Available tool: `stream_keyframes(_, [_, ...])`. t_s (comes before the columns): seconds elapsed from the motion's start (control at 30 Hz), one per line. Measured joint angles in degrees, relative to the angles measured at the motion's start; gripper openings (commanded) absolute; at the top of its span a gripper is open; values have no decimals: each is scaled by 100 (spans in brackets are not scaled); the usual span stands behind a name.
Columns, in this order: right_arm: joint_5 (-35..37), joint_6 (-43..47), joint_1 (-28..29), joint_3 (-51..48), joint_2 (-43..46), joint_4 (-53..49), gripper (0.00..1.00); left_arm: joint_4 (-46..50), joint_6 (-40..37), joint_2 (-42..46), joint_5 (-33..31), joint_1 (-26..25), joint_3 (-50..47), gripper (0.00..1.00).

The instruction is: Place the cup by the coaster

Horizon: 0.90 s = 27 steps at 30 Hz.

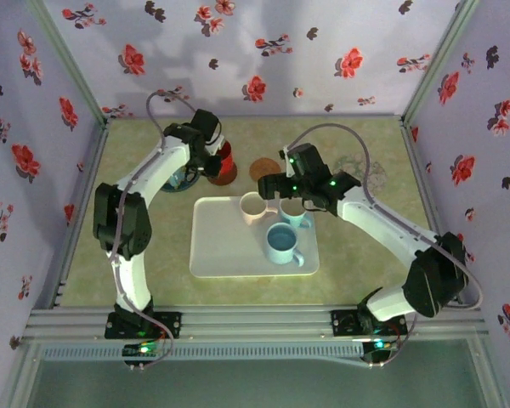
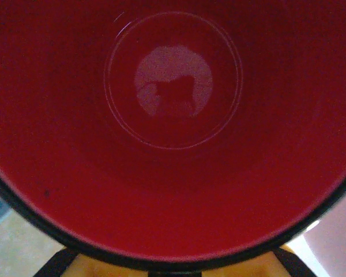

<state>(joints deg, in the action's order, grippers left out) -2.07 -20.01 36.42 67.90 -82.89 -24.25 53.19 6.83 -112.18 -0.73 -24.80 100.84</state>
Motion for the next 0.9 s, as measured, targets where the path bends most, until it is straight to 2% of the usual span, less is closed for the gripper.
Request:
stream_keyframes(0.23, [-470, -9, -317, 144, -442, 313, 99, -35, -22, -605, 103, 109, 420, 0])
stream_keyframes(0.5, [-935, 72, -382, 396, -739, 348, 99, -96, -39, -1185, 208, 186, 837, 0])
stream_keyframes(0.9, [-1191, 164, -420, 592, -1056, 315, 99, -157, -96, -1311, 234, 267, 835, 0])
